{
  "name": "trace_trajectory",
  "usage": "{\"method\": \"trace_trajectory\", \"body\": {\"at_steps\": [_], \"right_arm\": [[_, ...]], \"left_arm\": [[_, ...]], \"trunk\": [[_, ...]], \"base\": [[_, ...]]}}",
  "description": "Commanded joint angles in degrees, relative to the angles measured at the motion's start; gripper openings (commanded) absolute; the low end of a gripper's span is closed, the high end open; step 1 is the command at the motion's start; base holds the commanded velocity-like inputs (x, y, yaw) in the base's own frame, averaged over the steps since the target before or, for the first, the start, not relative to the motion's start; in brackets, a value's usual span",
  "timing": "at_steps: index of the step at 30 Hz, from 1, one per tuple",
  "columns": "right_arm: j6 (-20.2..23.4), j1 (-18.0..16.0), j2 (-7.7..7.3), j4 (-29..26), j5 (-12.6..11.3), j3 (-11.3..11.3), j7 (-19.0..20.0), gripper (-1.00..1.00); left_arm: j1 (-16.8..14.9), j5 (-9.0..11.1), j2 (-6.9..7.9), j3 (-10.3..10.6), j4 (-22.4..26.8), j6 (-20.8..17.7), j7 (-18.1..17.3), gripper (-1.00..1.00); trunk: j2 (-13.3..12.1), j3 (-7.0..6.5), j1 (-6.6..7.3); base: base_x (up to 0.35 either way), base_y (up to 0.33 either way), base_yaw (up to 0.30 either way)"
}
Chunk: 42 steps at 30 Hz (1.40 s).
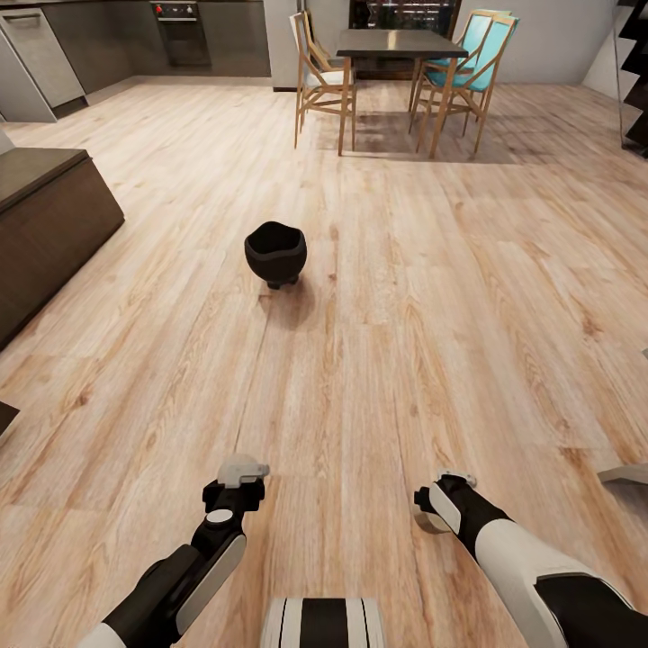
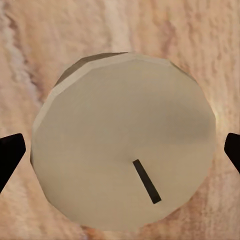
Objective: Place each of the two pumpkins and all three candles from the living room inside a cabinet in the living room (use any cabinet), then make sure every cabinet is closed, and position the cauldron so it is next to a table in the living room.
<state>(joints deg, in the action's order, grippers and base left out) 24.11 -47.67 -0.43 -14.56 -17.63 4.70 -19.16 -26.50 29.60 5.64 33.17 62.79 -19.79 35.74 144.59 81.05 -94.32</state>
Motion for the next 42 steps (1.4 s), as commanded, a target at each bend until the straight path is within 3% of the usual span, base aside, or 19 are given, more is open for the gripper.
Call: {"method": "trace_trajectory", "body": {"at_steps": [1, 23, 24, 42], "right_arm": [[0.32, 0.01, -0.03, -0.12, -0.56, 0.49, -0.35, 1.0], [0.32, 0.0, 0.04, -0.12, -0.56, 0.53, -0.35, 1.0], [0.32, -0.02, 0.06, -0.12, -0.56, 0.54, -0.35, -1.0], [0.32, 0.02, 0.08, -0.12, -0.56, 0.57, -0.33, -1.0]], "left_arm": [[-0.05, 0.37, 0.07, 0.23, 0.1, -0.15, 0.48, -1.0], [1.1, 0.32, 0.07, 0.23, 2.69, -0.34, 0.48, -1.0], [1.1, 0.32, 0.07, 0.23, 2.69, -0.34, 0.49, -1.0], [1.15, 0.28, 0.07, 0.23, 2.61, -0.34, 0.49, -1.0]], "trunk": [[0.03, 0.26, -0.02], [0.1, 1.37, -0.14], [0.1, 1.37, -0.14], [0.1, 1.37, -0.14]], "base": [[0.0, 0.0, 0.0], [0.0, 0.0, 0.0], [0.0, 0.0, 0.0], [0.0, 0.0, 0.0]]}}
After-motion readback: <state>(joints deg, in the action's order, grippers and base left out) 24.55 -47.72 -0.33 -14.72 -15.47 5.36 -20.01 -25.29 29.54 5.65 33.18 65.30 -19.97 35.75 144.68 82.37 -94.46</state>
